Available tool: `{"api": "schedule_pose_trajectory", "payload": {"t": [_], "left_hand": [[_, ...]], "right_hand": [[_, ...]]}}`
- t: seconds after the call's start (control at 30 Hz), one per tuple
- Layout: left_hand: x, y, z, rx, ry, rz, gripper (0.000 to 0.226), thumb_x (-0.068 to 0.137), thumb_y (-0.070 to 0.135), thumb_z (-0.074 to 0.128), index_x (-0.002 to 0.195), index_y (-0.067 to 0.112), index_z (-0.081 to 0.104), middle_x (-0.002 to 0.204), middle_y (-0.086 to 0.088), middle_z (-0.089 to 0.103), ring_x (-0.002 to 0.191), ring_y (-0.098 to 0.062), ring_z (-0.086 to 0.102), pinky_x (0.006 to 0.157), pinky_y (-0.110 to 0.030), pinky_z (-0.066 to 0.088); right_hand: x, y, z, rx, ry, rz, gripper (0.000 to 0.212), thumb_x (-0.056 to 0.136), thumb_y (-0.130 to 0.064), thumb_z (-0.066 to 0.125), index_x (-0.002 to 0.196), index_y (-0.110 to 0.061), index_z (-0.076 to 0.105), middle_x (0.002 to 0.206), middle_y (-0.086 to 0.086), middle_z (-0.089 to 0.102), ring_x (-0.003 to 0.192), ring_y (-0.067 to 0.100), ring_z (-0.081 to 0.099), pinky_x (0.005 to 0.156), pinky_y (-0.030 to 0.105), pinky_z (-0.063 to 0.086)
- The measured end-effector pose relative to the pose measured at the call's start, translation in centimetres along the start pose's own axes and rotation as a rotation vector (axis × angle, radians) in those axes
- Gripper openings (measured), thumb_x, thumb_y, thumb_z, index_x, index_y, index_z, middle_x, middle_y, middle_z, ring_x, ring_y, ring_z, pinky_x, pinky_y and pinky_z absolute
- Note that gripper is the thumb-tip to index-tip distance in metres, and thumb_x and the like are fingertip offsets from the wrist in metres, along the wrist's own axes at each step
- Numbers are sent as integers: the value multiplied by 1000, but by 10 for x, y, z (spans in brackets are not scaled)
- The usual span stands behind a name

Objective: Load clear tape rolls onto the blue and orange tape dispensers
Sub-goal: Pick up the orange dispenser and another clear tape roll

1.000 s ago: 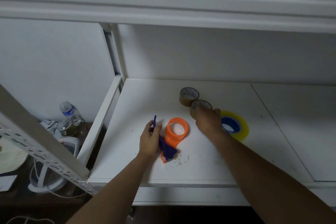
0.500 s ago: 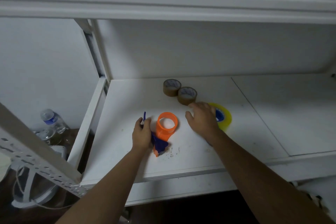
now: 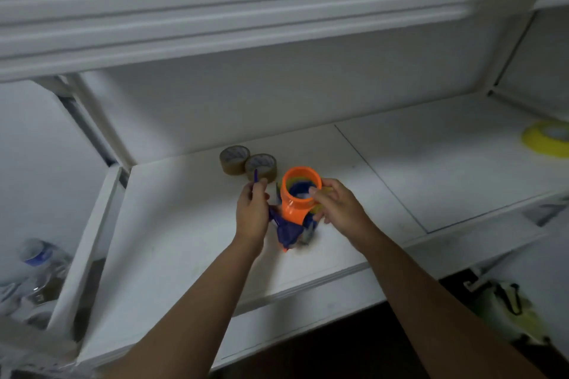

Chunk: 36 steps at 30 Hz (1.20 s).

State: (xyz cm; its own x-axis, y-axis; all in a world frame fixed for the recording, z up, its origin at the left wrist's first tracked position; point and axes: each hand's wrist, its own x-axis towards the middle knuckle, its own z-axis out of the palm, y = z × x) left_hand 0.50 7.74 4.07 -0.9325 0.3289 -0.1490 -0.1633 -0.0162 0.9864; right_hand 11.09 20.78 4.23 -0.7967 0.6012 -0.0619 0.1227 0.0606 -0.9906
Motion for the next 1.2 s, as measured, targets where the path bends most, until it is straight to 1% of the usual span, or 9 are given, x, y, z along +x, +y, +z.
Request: {"api": "schedule_pose_trajectory", "payload": {"t": [0.1,0.23,0.33,0.43,0.57,0.67,0.77,0.93,1.2], "left_hand": [[-20,-5,56,-26,-62,-34,22,92,31,49,89,16,64,81,-6,63,77,-25,58,69,-36,45],[-59,-22,131,3,-117,-106,17,93,35,50,87,22,60,80,0,54,79,-26,55,72,-38,46],[-88,-30,183,17,-167,-141,17,95,35,52,101,20,56,83,-1,49,74,-26,55,69,-36,48],[-112,-36,228,57,-205,-173,28,93,37,55,112,17,56,90,-3,52,76,-26,60,75,-39,52],[-138,-42,284,103,-285,-243,26,91,40,57,97,15,59,95,-6,54,83,-28,61,75,-40,53],[-153,-44,321,90,-394,-339,29,90,40,58,95,11,57,93,-8,54,80,-26,61,71,-36,52],[-164,-48,353,136,-502,-382,31,90,42,57,97,11,56,89,-8,58,80,-24,60,76,-36,51],[-167,-61,394,178,-592,-413,27,91,42,55,94,15,56,89,-8,60,77,-21,61,74,-34,49],[-131,-74,441,69,-692,-557,30,88,39,61,99,12,56,87,-7,64,76,-21,65,70,-33,54]], "right_hand": [[-13,11,-54,62,91,23,22,91,-29,63,110,-20,57,81,1,66,58,9,61,56,21,45],[-35,34,-130,205,196,56,14,89,-29,66,102,-25,60,80,-1,68,67,17,64,69,32,51],[-49,55,-182,293,249,93,22,86,-31,69,105,-23,62,80,0,69,71,20,64,73,36,51],[-62,70,-231,376,302,117,22,85,-32,71,104,-24,63,76,4,67,69,19,64,75,35,52],[-81,81,-290,443,356,109,23,87,-26,69,107,-19,61,78,7,64,67,18,61,75,35,52],[-95,88,-331,477,394,113,29,87,-24,68,113,-12,60,86,6,63,70,18,60,76,34,52],[-106,99,-363,529,454,137,29,89,-25,66,114,-12,60,91,4,62,74,18,60,77,33,53],[-111,115,-394,579,546,182,35,87,-28,69,116,-13,60,92,4,64,75,20,61,76,32,52],[-78,112,-432,458,597,217,30,88,-29,68,114,-15,62,95,6,66,77,21,64,77,31,54]]}}
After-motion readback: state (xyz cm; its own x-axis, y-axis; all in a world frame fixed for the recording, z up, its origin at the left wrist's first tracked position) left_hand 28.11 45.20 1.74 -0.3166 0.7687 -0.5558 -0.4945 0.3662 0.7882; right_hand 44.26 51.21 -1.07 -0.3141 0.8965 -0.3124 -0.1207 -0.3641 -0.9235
